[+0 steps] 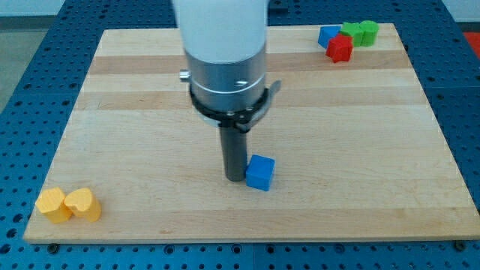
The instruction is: Slide blue cube towards the center
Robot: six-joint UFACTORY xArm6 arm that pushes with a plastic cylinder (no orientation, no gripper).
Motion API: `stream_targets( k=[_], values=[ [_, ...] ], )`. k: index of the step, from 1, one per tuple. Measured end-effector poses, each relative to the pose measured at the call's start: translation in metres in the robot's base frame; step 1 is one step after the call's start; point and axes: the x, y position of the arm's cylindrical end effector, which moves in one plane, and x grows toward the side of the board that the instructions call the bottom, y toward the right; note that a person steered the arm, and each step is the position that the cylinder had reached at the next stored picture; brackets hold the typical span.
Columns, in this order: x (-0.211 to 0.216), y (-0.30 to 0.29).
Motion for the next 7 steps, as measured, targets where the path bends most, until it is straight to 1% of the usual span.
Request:
stream_targets(
  k=[1, 2, 3, 4, 5, 6, 7],
  values=[
    [0.048, 0.036],
    [0.056, 0.087],
    [0.047, 0.099],
    [0.020, 0.094],
    [0.004, 0.077],
    [0.008, 0.075],
    [0.019, 0.086]
  ],
)
